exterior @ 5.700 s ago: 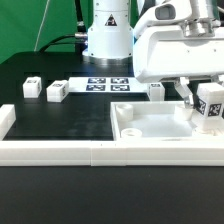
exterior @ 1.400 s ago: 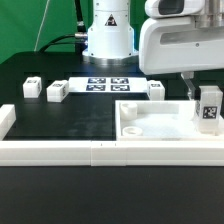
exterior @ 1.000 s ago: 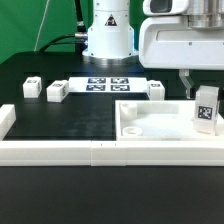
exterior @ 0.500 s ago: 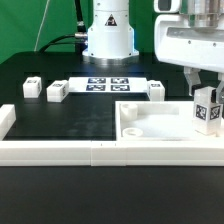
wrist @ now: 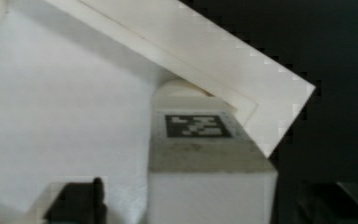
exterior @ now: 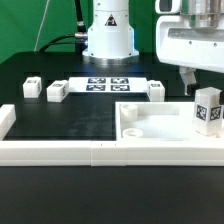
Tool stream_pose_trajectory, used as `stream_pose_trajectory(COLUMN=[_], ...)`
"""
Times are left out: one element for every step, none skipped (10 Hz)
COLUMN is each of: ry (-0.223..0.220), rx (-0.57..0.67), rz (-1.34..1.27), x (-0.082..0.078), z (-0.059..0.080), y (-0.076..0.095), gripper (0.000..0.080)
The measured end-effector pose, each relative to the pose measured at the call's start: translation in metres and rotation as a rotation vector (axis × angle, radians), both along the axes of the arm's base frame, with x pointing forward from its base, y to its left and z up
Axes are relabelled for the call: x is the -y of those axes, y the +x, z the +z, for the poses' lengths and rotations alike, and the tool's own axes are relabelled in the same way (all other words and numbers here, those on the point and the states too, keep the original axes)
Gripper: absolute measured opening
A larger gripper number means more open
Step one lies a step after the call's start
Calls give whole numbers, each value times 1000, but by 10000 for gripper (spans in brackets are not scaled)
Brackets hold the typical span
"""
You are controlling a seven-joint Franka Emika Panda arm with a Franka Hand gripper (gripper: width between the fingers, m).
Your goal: Assemble one leg
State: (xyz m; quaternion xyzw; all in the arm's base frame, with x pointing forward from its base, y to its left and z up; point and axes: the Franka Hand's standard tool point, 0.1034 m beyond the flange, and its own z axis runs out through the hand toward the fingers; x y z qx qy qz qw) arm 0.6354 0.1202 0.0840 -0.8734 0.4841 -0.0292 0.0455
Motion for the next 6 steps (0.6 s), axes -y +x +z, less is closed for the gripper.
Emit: stream_pose_trajectory(ry=[-13,-23,-32,-48,-58,-67], rx=[6,12,16,22,26,28], rz=[127,245,332,487,585,667], x=[0,-1,-3,-3,-3,-3], z=[-1,-1,-1,-3,-4,-4], y=[0,0,-1,-1,-1,-2], gripper=[625,642,642,648,649,649])
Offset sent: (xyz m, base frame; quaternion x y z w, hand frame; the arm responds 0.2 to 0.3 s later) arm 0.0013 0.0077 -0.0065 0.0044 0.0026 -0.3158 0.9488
